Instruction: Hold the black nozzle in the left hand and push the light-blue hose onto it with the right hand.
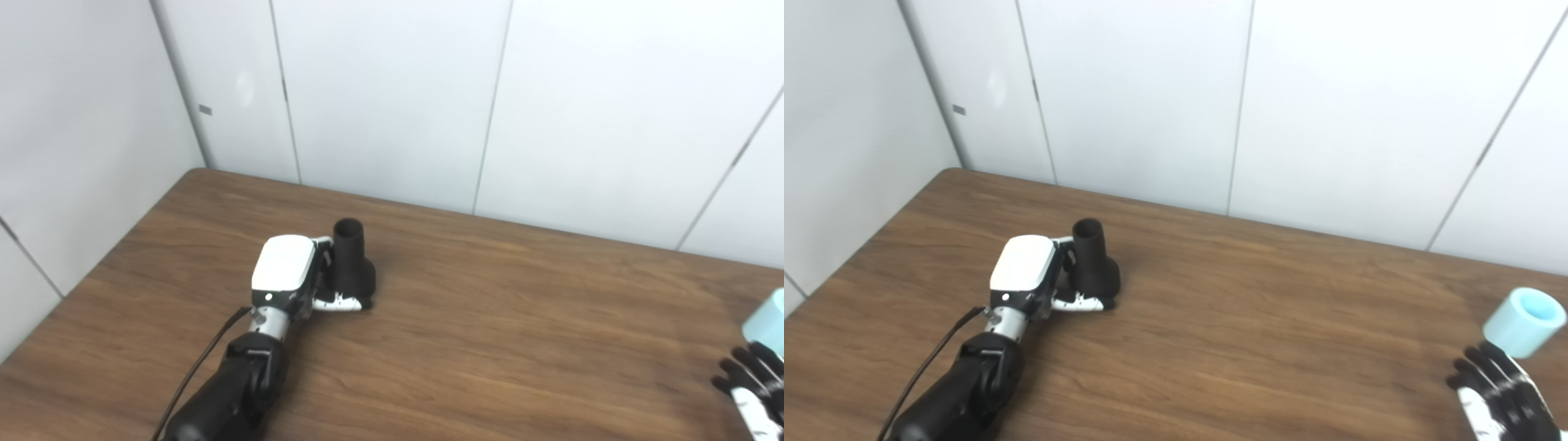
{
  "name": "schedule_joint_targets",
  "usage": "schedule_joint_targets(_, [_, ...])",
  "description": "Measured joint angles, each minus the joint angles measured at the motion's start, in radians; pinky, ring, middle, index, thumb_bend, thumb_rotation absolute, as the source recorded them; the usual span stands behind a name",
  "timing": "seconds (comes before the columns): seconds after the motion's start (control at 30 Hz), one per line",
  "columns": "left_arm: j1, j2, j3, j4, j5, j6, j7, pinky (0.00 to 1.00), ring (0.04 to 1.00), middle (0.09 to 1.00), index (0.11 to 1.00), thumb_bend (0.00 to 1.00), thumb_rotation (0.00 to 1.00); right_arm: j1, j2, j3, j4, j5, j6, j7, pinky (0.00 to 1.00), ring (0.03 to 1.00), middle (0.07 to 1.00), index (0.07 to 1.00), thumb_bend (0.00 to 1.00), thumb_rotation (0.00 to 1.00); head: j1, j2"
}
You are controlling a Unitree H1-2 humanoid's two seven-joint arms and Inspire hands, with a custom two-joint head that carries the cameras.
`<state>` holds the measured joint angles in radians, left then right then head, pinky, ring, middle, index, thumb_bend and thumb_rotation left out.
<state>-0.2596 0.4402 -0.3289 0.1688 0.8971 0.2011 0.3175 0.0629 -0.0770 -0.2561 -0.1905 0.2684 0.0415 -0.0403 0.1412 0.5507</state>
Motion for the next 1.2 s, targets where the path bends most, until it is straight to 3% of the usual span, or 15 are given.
schedule_joint_targets(0.13, [0.023,-0.017,-0.011,-0.031,-0.008,-0.063,-0.008,0.08,0.139,0.471,0.481,0.52,0.00,0.000,0.000,-0.004,-0.020,-0.003,0.004,-0.004,0.72,0.778,0.772,0.768,0.18,0.00,-0.037,0.005])
schedule_joint_targets(0.33, [0.047,-0.030,-0.028,-0.077,0.004,-0.095,-0.038,0.08,0.139,0.471,0.481,0.52,0.00,0.009,-0.013,-0.024,-0.020,-0.060,0.000,-0.026,0.69,0.756,0.757,0.741,0.21,0.00,-0.097,0.009])
schedule_joint_targets(0.53, [0.063,-0.037,-0.065,-0.113,0.016,-0.133,-0.059,0.08,0.131,0.471,0.481,0.52,0.00,0.025,-0.050,-0.033,-0.019,-0.165,-0.081,-0.037,0.68,0.745,0.747,0.717,0.27,0.00,-0.135,0.011])
schedule_joint_targets(0.83, [0.056,-0.051,-0.110,-0.113,0.020,-0.189,-0.063,0.07,0.127,0.471,0.481,0.52,0.00,0.024,-0.034,-0.045,-0.045,-0.239,-0.117,-0.082,0.62,0.696,0.707,0.684,0.28,0.00,-0.198,0.015])
schedule_joint_targets(0.93, [0.051,-0.055,-0.121,-0.103,0.018,-0.225,-0.059,0.07,0.126,0.471,0.480,0.53,0.00,0.024,-0.028,-0.044,-0.047,-0.337,-0.166,-0.128,0.58,0.666,0.684,0.663,0.28,0.00,-0.206,0.015])
schedule_joint_targets(1.03, [0.035,-0.061,-0.131,-0.082,0.015,-0.262,-0.056,0.07,0.126,0.471,0.480,0.53,0.00,0.025,-0.025,-0.036,-0.043,-0.529,-0.250,-0.196,0.54,0.636,0.661,0.636,0.28,0.10,-0.227,0.018])
schedule_joint_targets(1.1, [0.027,-0.063,-0.140,-0.073,0.014,-0.278,-0.057,0.09,0.138,0.471,0.480,0.52,0.00,0.024,-0.023,-0.033,-0.043,-0.646,-0.282,-0.245,0.54,0.643,0.664,0.632,0.36,0.21,-0.255,0.021])
schedule_joint_targets(1.2, [0.021,-0.063,-0.155,-0.071,0.014,-0.309,-0.060,0.09,0.137,0.471,0.480,0.52,0.00,0.024,-0.010,-0.031,-0.044,-0.768,-0.286,-0.298,0.54,0.657,0.677,0.638,0.41,0.22,-0.290,0.028])
